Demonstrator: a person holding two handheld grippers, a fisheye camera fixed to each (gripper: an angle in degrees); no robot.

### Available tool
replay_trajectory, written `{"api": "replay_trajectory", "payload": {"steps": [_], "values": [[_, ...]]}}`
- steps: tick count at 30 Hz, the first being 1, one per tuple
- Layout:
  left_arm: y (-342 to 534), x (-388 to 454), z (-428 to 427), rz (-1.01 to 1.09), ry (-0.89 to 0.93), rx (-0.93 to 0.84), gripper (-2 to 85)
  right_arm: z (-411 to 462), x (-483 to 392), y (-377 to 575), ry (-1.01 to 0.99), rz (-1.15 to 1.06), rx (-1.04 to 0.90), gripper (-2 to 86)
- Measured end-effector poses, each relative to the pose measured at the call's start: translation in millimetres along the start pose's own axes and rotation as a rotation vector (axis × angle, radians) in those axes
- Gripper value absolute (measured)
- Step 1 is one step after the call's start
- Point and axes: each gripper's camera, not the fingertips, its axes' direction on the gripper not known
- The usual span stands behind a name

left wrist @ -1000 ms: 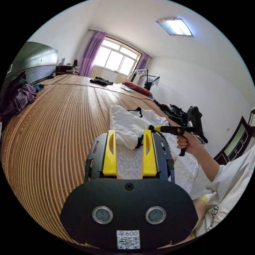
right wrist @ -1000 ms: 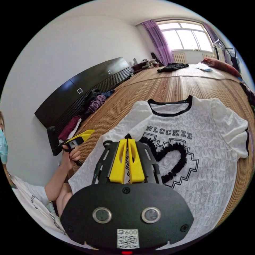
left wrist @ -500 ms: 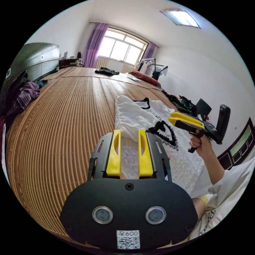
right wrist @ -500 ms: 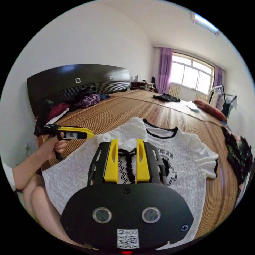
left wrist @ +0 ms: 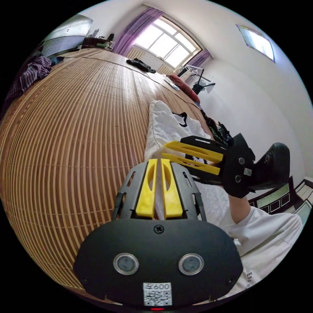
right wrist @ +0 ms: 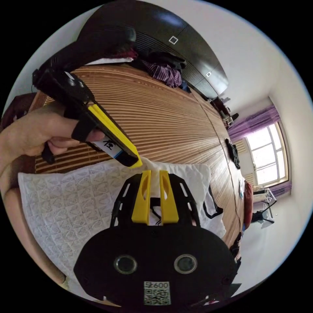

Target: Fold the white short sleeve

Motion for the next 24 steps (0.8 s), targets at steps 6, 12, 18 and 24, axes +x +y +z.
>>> {"api": "replay_trajectory", "payload": {"steps": [6,12,18,24], "values": [[-11.7,-14.4,-19.1,-0.024,-0.042,0.013,2.1,-1.3,-9.1,11.2,-0.020,0.072,0.112,-0.8],[-16.7,-40.7,-52.7,-0.125,-0.033,0.116,2.3,21.9,-28.3,12.7,-0.054,0.057,0.089,-0.8],[-24.9,-56.9,-68.1,-0.168,-0.052,0.095,2.3,46.4,-22.4,35.7,-0.170,0.207,0.101,-0.2],[-34.5,-56.0,-80.7,-0.161,-0.063,0.084,2.3,44.2,13.5,60.7,-0.364,0.390,0.112,5.5]]}}
